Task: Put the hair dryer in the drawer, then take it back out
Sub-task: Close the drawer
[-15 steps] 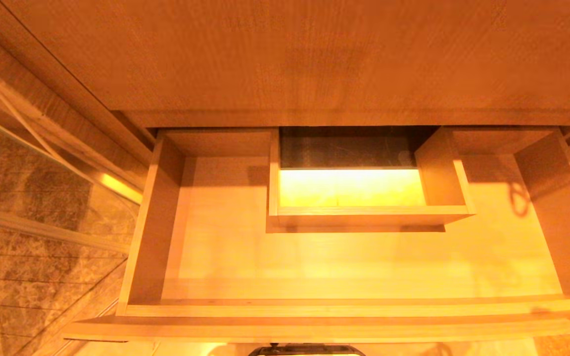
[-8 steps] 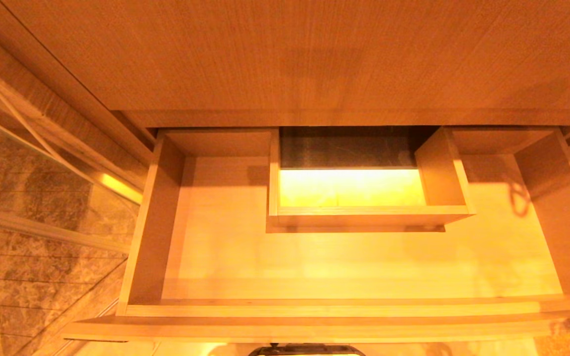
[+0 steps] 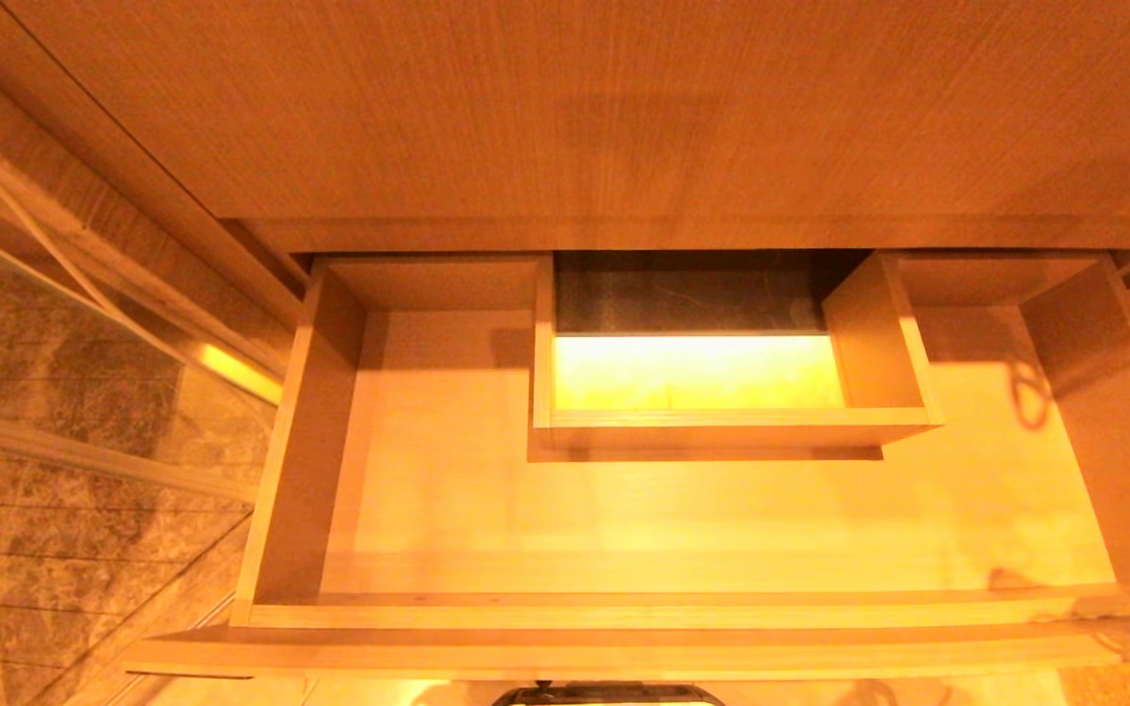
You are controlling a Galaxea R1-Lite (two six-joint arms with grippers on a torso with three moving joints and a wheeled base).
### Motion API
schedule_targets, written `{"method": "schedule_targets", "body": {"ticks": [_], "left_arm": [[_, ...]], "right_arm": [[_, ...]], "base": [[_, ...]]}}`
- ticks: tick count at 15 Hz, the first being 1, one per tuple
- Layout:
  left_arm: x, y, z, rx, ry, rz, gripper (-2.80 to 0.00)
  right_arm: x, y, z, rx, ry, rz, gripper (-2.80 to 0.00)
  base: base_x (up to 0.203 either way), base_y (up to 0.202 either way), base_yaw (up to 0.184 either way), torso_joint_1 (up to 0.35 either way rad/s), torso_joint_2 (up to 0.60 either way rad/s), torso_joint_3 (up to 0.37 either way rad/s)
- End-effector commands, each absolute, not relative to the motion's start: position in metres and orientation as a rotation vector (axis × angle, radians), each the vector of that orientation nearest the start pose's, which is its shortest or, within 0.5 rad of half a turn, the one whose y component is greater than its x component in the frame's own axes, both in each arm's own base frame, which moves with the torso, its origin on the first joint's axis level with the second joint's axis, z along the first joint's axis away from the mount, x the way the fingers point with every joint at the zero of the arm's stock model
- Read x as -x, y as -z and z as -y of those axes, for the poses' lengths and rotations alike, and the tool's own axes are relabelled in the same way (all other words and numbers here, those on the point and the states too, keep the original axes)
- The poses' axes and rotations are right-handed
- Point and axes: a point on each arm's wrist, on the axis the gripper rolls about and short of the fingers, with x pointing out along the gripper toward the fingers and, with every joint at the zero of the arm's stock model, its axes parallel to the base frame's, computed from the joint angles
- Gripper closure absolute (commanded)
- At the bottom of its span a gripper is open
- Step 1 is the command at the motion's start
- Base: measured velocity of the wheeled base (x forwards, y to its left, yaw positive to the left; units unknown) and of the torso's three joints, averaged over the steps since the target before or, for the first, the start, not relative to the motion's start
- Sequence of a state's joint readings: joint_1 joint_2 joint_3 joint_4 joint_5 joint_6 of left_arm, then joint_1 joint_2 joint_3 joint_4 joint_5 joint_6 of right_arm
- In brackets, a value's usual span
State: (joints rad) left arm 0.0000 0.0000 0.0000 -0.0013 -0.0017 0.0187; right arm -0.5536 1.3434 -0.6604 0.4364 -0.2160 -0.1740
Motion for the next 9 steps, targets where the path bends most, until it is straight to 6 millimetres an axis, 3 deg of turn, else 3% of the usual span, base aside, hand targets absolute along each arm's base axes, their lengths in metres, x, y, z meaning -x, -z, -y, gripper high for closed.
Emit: {"method": "schedule_targets", "body": {"ticks": [1,9], "left_arm": [[0.023,-0.075,0.000,-0.018,0.002,0.000,0.00],[0.023,-0.075,0.000,-0.020,0.002,0.000,0.00]], "right_arm": [[-0.138,-0.141,0.091,-0.052,0.573,-1.225,0.00],[-0.157,-0.132,0.102,-0.045,0.582,-1.182,0.00]], "base": [[0.000,0.000,0.000,0.000,0.00,0.000],[0.000,0.000,0.000,0.000,0.00,0.000]]}}
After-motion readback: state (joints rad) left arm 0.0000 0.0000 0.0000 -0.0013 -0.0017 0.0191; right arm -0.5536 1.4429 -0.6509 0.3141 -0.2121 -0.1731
